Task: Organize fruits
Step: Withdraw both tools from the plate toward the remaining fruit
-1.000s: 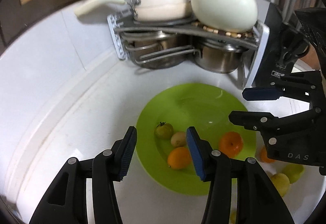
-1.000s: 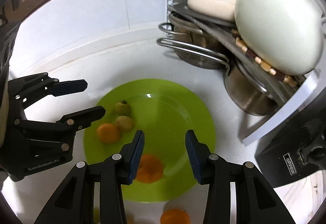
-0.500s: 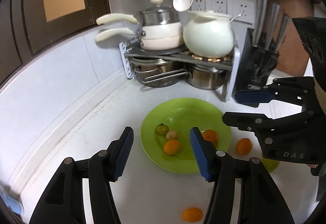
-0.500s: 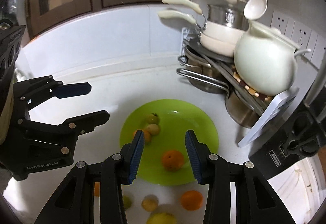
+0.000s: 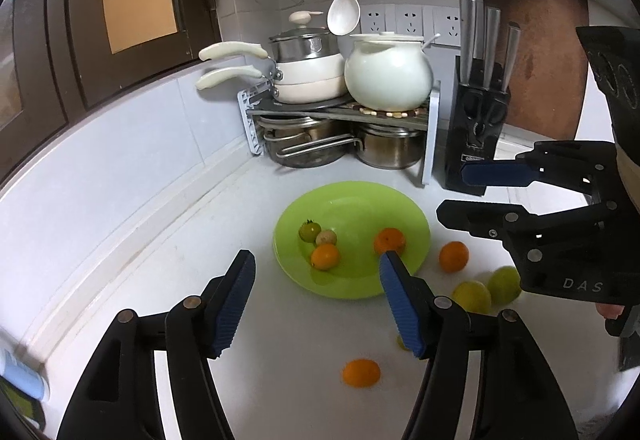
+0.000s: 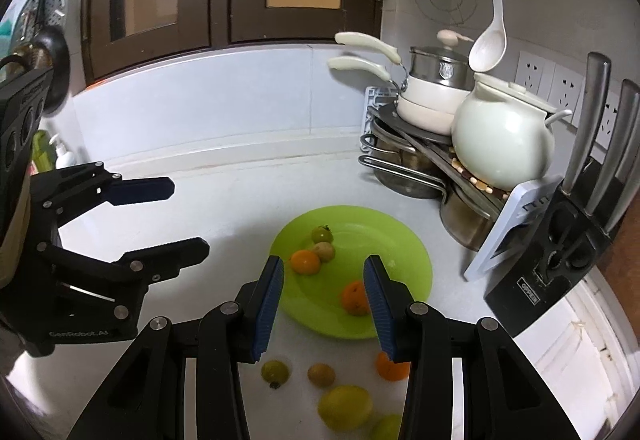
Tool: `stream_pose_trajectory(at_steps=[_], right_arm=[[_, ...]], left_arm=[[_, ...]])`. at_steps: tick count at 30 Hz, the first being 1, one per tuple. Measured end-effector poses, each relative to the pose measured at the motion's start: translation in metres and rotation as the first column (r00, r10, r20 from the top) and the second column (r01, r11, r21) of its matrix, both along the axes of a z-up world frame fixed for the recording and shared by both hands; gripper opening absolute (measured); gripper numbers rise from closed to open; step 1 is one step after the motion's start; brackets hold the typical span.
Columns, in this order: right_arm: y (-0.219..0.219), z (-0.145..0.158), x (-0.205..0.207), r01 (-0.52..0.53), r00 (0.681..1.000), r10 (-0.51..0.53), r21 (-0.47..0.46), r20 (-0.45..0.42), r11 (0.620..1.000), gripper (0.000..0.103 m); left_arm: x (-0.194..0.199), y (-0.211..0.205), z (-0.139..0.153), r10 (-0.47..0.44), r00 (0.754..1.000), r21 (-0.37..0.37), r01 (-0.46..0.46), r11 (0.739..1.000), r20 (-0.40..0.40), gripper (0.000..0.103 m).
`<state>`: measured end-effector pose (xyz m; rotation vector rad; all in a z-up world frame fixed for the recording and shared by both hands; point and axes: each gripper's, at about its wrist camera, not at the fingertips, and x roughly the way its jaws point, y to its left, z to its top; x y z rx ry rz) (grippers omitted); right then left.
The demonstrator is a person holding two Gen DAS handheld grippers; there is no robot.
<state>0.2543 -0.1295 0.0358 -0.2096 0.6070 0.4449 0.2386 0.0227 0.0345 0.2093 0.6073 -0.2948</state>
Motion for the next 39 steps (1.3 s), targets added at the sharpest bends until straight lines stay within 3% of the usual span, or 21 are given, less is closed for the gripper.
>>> stream_pose_trajectory(at_steps=[11,22,31,39], right_arm=[[0.002,-0.027,-0.027,-0.008,0.999,0.008,0.01,-0.043,1.0,0.043],[0.01,-0.059,-0.04,-0.047,0.994,0.045,-0.014,-0.097,0.999,0.043],[0.017,-0.085,-0.039,-0.068,0.986,0.06,-0.046,-0.158,0.997,0.043],[0.022,-0.104,-0.028,-0.09,0.97,0.072,-0.071,-0.231,0.993,0.043]], left_arm=[[-0.03,0.006,-0.026,0.041,0.999,-0.009,-0.041,0.999,-0.016,0.065],[-0.047,0.011,-0.062,0.014,0.998,-0.01,-0.015,1.0,-0.061,0.065],[-0.047,0.007,-0.086,-0.015,0.996,0.017,0.017,1.0,-0.085,0.064],[-0.034,0.003,-0.105,-0.047,0.989,-0.003,0.047,0.999,-0.142,0.064]])
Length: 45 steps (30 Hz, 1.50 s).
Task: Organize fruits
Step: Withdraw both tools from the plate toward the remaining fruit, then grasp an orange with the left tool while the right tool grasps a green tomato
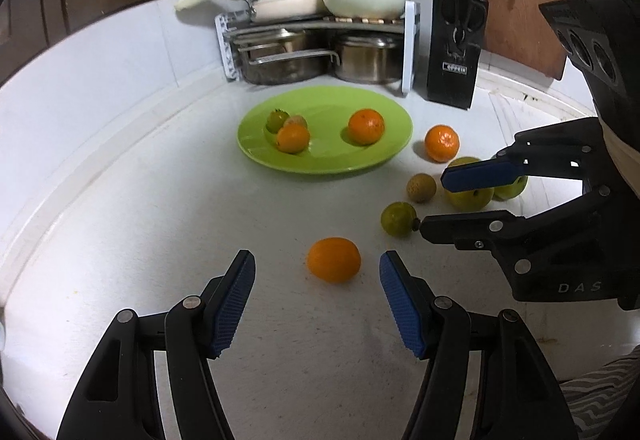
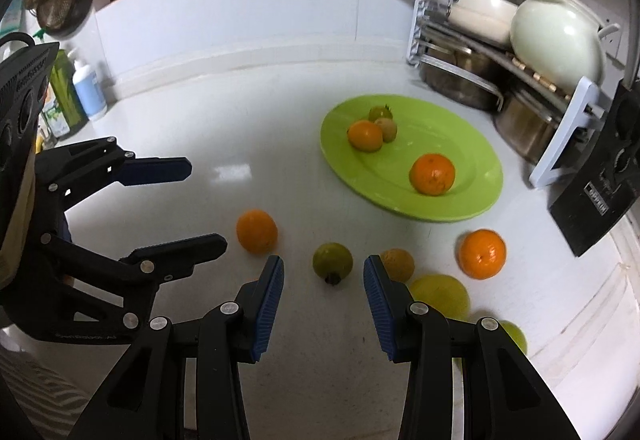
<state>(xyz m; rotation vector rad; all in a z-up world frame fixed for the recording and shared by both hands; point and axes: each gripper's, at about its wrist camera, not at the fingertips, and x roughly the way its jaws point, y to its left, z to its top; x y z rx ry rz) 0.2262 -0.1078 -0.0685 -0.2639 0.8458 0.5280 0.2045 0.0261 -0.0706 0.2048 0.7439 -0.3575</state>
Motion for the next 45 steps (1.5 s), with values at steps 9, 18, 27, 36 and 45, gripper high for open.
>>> stream_pose_trajectory(at_steps=[9,18,27,36,45], right_arm=[[-0.001,-0.018,0.019,0.005,0.996,-0.004,0.01,-0.085,1.0,0.043],[-0.003,-0.024,0.031,0.015,0.993,-0.012,0.026,-0.118,1.0,0.042],[0.002,-0.026,0.039,0.018,0.993,-0.015,0.025,-0.115,1.0,0.042],[0.011,-0.03,0.043,-0.024,0.994,0.016,-0.069,-0.112,0.997,0.039],[0.018,-0.033,0.046,-0.051,0.994,0.038,-0.119,-0.107,0.992,0.03]], left_arm=[[0.018,-0.004,-0.013,-0.01,0.998,-0.036,0.007,0.999,-0.068,0.056],[0.028,-0.011,-0.02,-0.022,0.995,-0.053,0.017,0.998,-0.101,0.04],[0.031,-0.008,-0.019,-0.007,0.994,-0.07,-0.001,0.998,-0.113,0.035],[0.034,-0.009,-0.02,0.004,0.994,-0.076,-0.012,0.997,-0.111,0.035],[0.032,-0.006,-0.019,0.025,0.993,-0.084,-0.035,0.996,-0.113,0.035]])
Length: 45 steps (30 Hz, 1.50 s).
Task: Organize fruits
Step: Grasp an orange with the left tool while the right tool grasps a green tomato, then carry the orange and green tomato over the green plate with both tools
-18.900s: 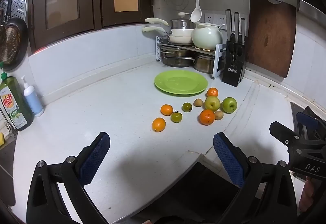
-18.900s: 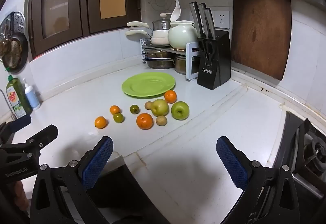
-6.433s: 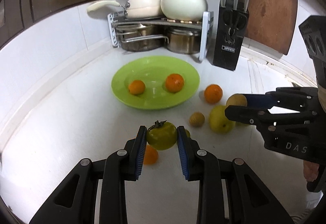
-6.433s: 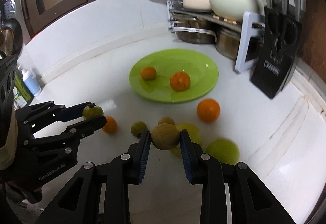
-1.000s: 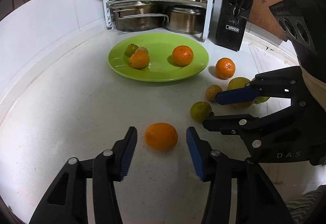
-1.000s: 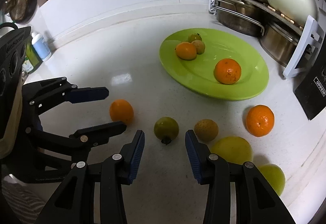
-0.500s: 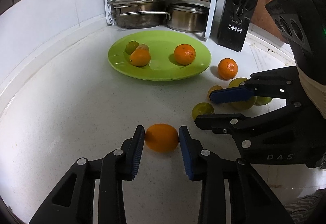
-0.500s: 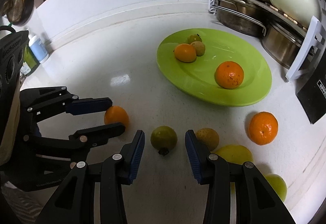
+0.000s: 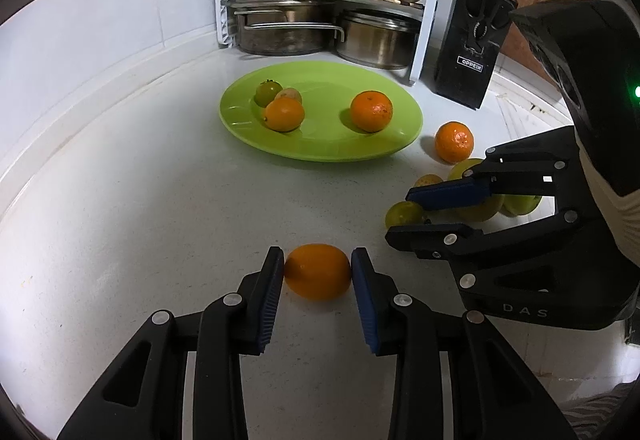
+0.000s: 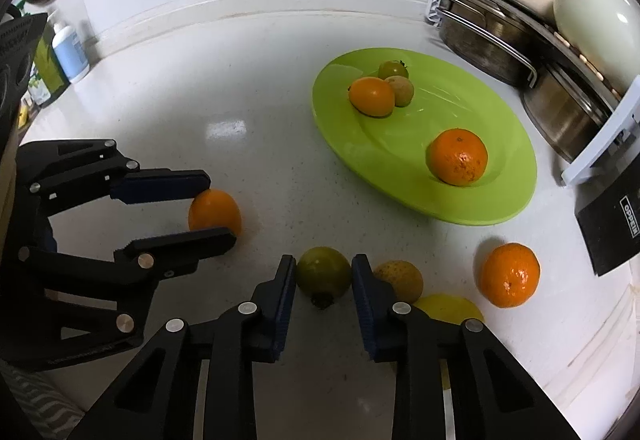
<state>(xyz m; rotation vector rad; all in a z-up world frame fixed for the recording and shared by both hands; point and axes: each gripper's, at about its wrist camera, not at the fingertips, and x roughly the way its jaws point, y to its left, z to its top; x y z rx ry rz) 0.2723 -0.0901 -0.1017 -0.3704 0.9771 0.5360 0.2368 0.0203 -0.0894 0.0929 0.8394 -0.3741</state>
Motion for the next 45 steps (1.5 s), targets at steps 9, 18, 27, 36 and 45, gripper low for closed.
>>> stream_pose_trajectory(at_steps=[9,18,27,36,45], right_arm=[[-0.004,0.007,-0.004,0.027,0.999,-0.028,0.053,0.023,0.998,0.029],[-0.01,0.018,-0.009,0.045,0.997,-0.05,0.088,0.054,0.995,0.029],[-0.017,0.041,-0.021,0.071,0.99,-0.086,0.133,0.114,0.989,0.029],[-0.031,0.068,-0.028,0.109,0.974,-0.142,0.187,0.176,0.976,0.029],[-0.048,0.101,-0.024,0.127,0.945,-0.185,0.22,0.27,0.967,0.029]], left_arm=[[-0.005,0.0,0.006,0.015,1.0,-0.001,-0.015,1.0,0.021,0.035],[-0.012,0.001,0.019,0.032,0.998,0.005,-0.032,0.999,0.05,0.035],[-0.023,-0.001,0.04,0.045,0.994,0.0,-0.045,0.999,0.099,0.035],[-0.024,-0.007,0.066,0.043,0.985,-0.02,-0.04,0.999,0.165,0.035],[-0.009,-0.021,0.103,0.041,0.966,-0.026,-0.036,0.999,0.256,0.035]])
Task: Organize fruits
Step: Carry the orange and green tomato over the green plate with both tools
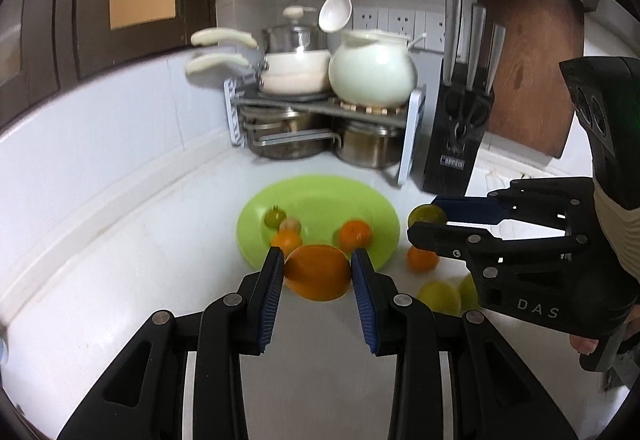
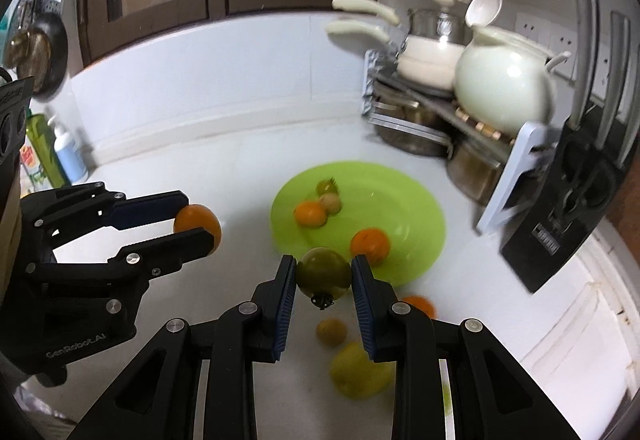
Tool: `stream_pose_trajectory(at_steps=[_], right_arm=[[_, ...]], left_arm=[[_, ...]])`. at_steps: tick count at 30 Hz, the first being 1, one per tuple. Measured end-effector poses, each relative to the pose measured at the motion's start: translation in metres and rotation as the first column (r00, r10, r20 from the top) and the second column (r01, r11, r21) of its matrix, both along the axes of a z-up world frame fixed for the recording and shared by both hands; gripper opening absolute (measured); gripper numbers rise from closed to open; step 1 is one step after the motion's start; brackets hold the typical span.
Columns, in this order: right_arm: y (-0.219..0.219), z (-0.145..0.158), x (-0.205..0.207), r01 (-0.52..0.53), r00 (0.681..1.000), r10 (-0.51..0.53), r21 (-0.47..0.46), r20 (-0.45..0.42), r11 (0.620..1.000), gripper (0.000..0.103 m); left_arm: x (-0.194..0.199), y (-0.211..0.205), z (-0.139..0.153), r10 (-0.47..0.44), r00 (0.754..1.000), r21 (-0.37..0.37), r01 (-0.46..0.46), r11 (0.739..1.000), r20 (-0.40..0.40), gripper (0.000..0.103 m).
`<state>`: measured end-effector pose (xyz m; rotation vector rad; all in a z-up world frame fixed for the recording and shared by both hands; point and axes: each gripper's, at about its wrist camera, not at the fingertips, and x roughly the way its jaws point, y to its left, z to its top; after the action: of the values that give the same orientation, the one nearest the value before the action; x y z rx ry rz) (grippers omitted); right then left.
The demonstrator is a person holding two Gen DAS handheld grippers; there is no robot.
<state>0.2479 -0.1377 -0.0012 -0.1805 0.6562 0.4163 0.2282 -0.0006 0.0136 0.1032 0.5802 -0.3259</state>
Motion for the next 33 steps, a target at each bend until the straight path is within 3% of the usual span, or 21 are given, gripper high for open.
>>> stream_pose_trajectory(at_steps=[8,18,33], right_arm=[[-0.011,0.023,0.013,0.025,0.998,-0.025,0.004,0.054,1.0,0.029],[-0.014,0.04,0.041,0.029,0.996,-0.03,0.008,0.086,1.0,0.029],[-0.01,0.022,0.112,0.032,0.999,-0.032,-0.006,0.004,0.999,0.029]], left_arm=[[0.019,-0.012,0.019,-0.01,0.999,0.011,0.01,1.0,0.038,0.035],[0.056,-0.019,0.026,-0.023,0.999,0.012,0.023,1.0,0.024,0.035],[0.131,-0.026,0.011,-0.029,0.999,0.036,0.03,0.999,-0.037,0.035]])
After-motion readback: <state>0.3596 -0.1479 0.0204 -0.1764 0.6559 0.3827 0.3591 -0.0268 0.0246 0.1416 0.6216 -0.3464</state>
